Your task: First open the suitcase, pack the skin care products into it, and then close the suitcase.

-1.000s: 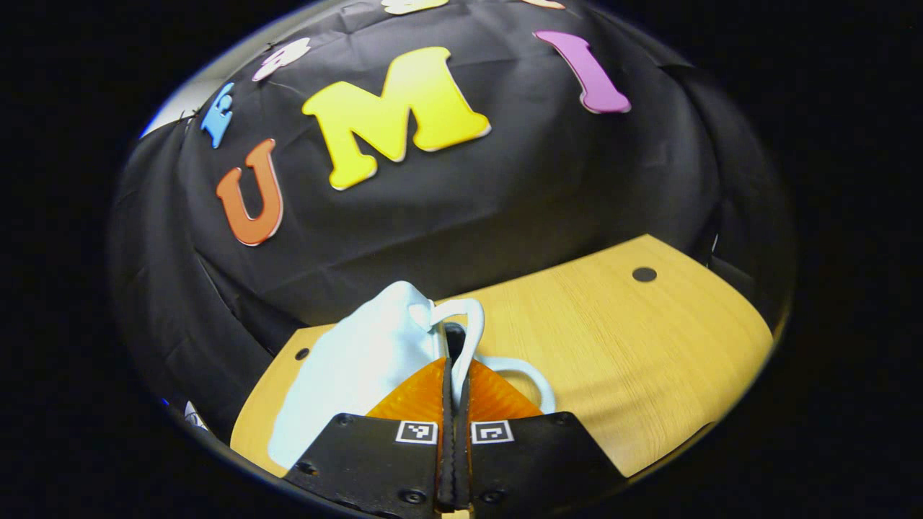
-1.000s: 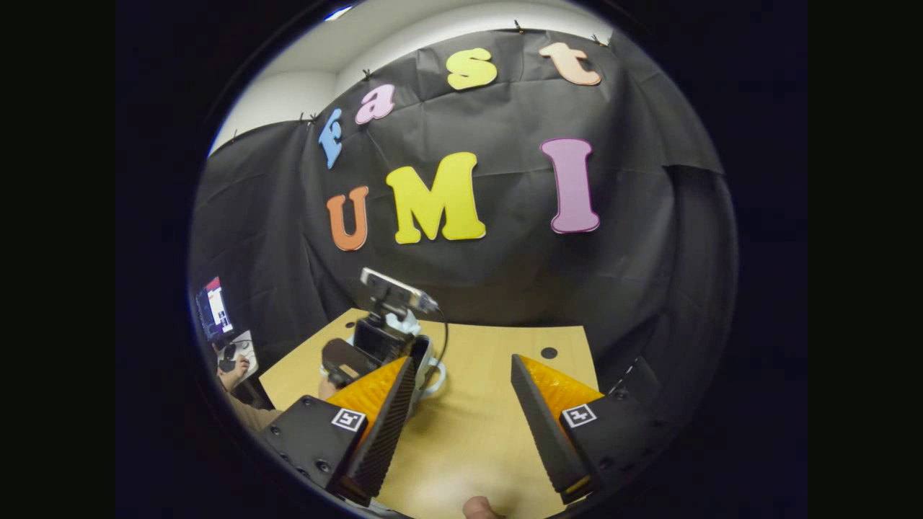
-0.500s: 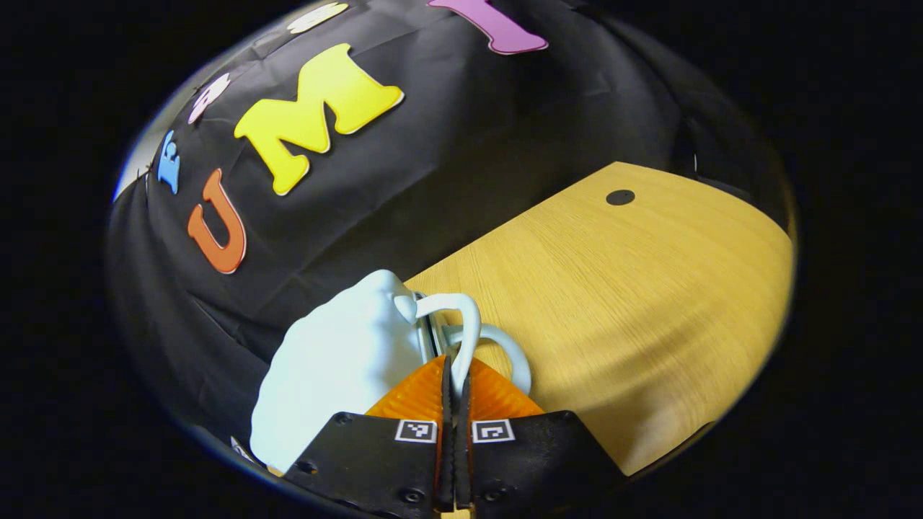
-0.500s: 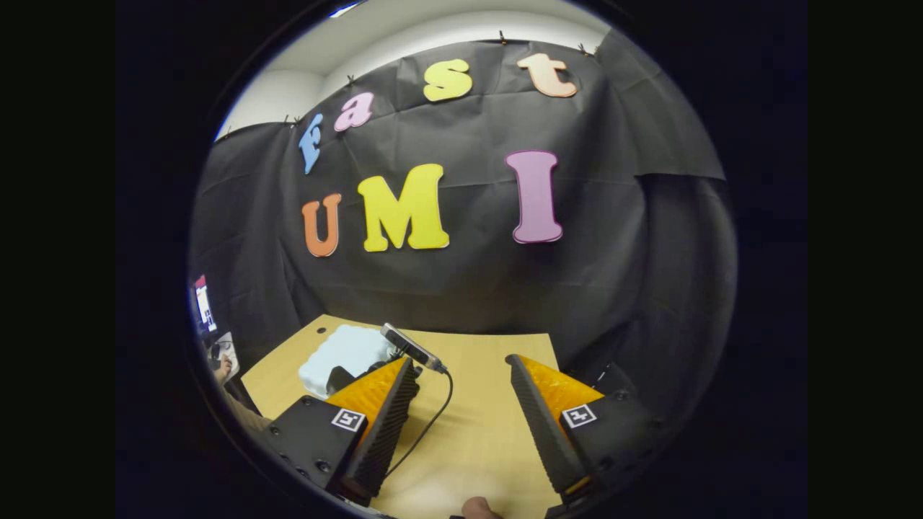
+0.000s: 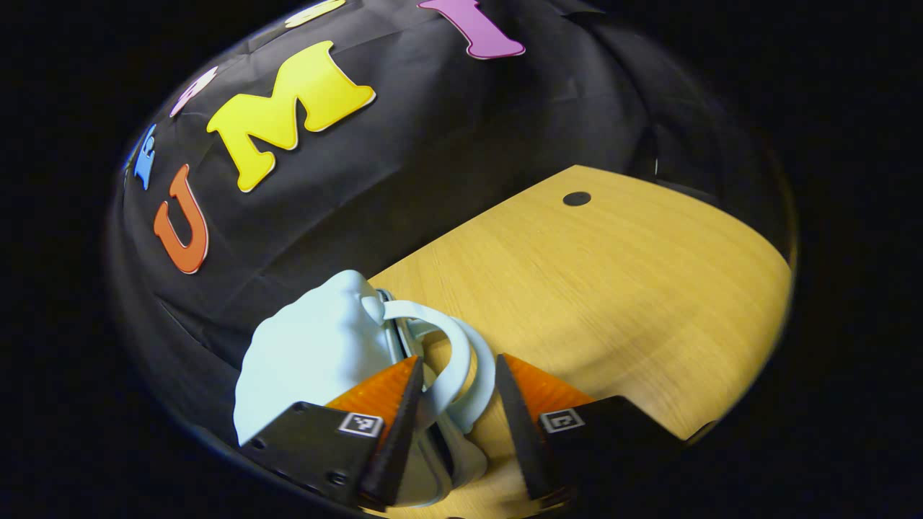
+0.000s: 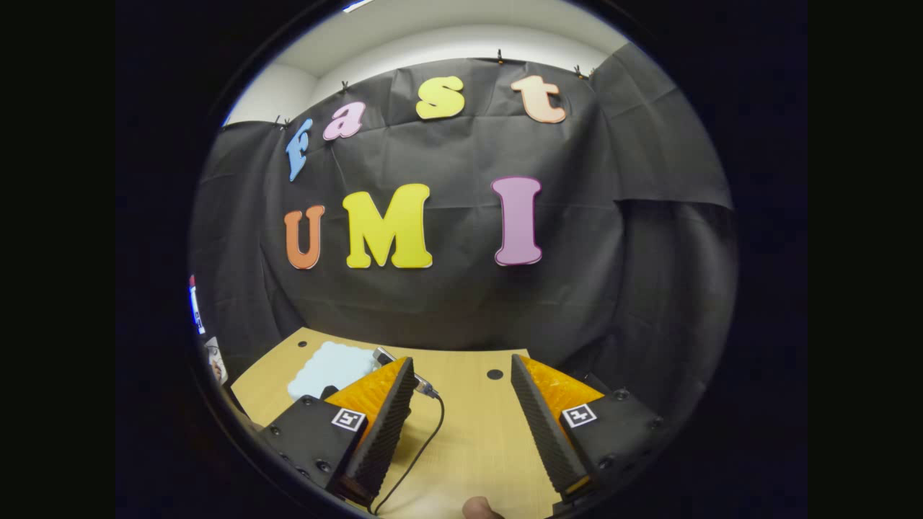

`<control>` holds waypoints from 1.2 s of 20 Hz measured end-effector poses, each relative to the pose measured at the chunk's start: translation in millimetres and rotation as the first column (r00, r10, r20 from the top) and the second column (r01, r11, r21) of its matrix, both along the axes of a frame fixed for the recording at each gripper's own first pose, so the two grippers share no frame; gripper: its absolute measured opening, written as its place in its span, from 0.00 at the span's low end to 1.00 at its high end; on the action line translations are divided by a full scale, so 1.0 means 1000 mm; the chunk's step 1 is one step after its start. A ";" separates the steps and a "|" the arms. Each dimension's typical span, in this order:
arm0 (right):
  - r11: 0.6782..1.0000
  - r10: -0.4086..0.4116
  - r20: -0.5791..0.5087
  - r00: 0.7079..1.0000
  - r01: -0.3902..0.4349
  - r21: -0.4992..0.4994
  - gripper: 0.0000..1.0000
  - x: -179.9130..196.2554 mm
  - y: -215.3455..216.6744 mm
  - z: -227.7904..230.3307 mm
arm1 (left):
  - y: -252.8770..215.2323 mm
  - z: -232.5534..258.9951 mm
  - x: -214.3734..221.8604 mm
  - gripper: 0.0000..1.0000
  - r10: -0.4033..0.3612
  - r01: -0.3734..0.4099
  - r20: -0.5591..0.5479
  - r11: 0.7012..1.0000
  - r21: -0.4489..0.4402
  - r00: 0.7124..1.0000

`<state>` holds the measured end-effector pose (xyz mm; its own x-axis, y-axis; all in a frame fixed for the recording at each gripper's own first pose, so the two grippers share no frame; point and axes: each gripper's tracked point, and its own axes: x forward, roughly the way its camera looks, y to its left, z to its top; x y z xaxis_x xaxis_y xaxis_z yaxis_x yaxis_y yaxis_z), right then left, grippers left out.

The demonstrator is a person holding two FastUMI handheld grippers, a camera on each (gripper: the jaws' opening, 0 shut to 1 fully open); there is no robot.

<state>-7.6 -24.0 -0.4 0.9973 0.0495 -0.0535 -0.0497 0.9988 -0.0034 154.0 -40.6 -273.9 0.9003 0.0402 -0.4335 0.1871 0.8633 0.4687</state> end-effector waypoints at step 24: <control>0.999 0.040 -0.014 0.999 -0.041 -0.025 0.80 -0.015 0.200 -0.011 | 0.220 0.292 -0.188 0.99 0.290 -0.057 0.406 0.866 -0.496 0.867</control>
